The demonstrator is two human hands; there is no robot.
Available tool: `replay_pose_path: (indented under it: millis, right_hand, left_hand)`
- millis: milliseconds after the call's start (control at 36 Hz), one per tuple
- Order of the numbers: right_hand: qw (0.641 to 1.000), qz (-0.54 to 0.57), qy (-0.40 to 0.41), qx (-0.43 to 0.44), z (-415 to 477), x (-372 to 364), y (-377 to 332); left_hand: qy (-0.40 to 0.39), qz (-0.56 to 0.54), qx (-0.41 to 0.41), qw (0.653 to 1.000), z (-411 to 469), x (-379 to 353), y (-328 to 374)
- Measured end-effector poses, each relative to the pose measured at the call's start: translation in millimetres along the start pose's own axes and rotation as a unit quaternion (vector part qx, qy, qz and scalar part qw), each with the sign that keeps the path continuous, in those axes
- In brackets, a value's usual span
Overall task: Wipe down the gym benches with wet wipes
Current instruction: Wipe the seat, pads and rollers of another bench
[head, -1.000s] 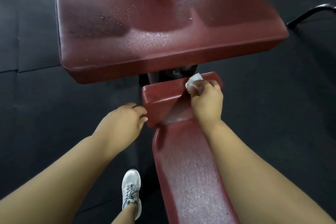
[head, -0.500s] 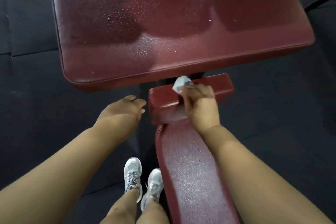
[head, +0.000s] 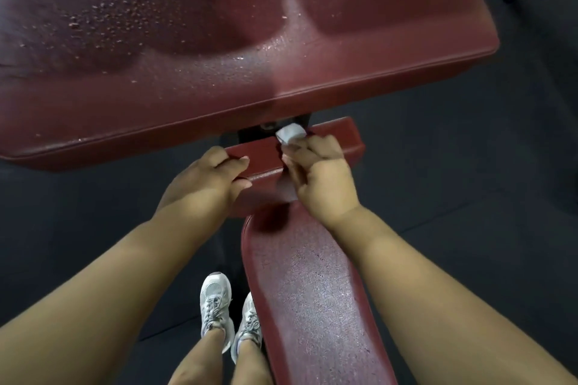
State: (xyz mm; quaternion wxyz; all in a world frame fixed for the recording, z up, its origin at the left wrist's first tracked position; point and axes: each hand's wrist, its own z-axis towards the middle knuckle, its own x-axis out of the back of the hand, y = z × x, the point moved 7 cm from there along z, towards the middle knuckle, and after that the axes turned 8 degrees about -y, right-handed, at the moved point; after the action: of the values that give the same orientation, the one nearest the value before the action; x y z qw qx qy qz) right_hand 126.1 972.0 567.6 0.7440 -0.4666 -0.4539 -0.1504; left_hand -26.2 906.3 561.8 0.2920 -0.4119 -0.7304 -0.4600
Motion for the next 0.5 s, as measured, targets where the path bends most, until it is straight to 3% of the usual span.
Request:
replay_pose_path:
  millis: [111,250,306,361,500]
  right_hand:
    - [0.999,-0.021,0.034,0.0,4,16,21]
    - [0.981,-0.022,0.081,-0.177,-2,50,79]
    - [0.952,0.093,0.066,-0.285,-7,50,104]
    - [0.9,0.262,0.068,-0.342,-14,41,117]
    - [0.846,0.415,0.112,-0.316,-28,27,114]
  left_hand:
    - [-0.007,-0.183,0.05,0.982,2,-6,-6]
    - [-0.006,-0.043,0.027,0.999,-2,-3,-1]
    - [-0.007,0.016,0.007,1.0,-1,-2,5]
    - [-0.004,0.029,0.005,1.0,-1,-2,14]
    - [0.024,0.039,-0.081,0.996,6,-3,49]
